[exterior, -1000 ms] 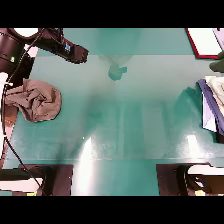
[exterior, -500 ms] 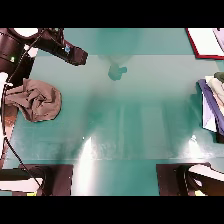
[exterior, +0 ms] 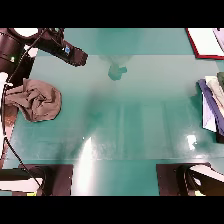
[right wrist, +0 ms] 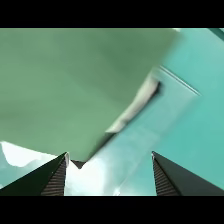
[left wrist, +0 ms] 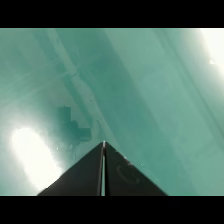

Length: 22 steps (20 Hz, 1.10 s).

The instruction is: Fold the shirts.

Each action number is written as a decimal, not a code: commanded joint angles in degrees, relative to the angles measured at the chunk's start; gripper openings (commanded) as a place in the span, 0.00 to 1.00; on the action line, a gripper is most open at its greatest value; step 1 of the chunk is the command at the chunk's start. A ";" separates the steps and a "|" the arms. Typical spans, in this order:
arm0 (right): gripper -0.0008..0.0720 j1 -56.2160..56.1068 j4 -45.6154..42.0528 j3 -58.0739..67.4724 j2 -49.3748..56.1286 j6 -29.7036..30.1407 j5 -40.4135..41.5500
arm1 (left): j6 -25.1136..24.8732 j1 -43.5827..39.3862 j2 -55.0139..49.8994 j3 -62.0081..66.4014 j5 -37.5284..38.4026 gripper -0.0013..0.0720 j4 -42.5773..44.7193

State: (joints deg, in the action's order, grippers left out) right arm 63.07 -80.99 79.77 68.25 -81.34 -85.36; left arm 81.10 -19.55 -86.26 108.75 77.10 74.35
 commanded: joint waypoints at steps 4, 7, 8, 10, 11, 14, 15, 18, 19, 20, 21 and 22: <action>0.82 -2.99 20.85 6.62 -0.26 -3.08 -0.42 | -0.09 -0.04 -0.02 0.00 -0.04 0.06 -0.04; 0.78 -12.59 27.52 9.57 -0.24 -3.08 -2.38 | -0.11 -0.04 -0.02 0.00 -0.07 0.06 0.07; 0.63 -16.68 27.26 10.54 -0.24 -3.04 -3.15 | -0.13 -0.04 -0.02 0.00 0.02 0.06 0.09; 0.14 -24.13 27.28 11.67 -0.24 -3.04 -3.76 | -0.09 -0.04 -0.02 0.00 0.13 0.06 0.04; 0.03 -27.36 27.26 12.07 -0.24 -3.04 -3.52 | -0.09 -0.04 -0.02 0.00 -0.17 0.06 0.00; 0.03 -35.91 27.26 13.14 -0.24 -3.04 -2.82 | -0.11 -0.04 -0.02 0.00 -1.51 0.06 0.02; 0.03 -38.18 27.26 13.42 -0.24 -3.04 -2.73 | -0.09 -0.04 -0.02 0.00 -1.75 0.06 0.02; 0.03 -43.39 27.28 13.38 -0.22 -3.04 -2.67 | -0.11 -0.04 -0.02 0.00 -1.68 0.06 0.00; 0.03 -44.81 27.28 13.38 -0.24 -3.04 -2.67 | -0.11 -0.04 -0.02 0.00 -1.68 0.06 0.00; 0.03 -45.90 27.26 13.38 -0.24 -3.02 -2.67 | -0.09 -0.04 -0.02 0.00 -1.68 0.06 0.00; 0.03 -46.77 27.26 13.38 -0.24 -3.02 -2.69 | -0.11 -0.04 -0.02 0.00 -1.68 0.06 0.00; 0.03 -47.50 27.26 13.38 -0.24 -3.02 -2.71 | -0.09 -0.04 -0.02 0.00 -1.68 0.06 0.00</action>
State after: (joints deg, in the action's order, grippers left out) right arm 19.05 -53.91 93.01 68.01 -84.38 -88.12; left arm 80.99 -19.55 -86.26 108.75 75.59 74.35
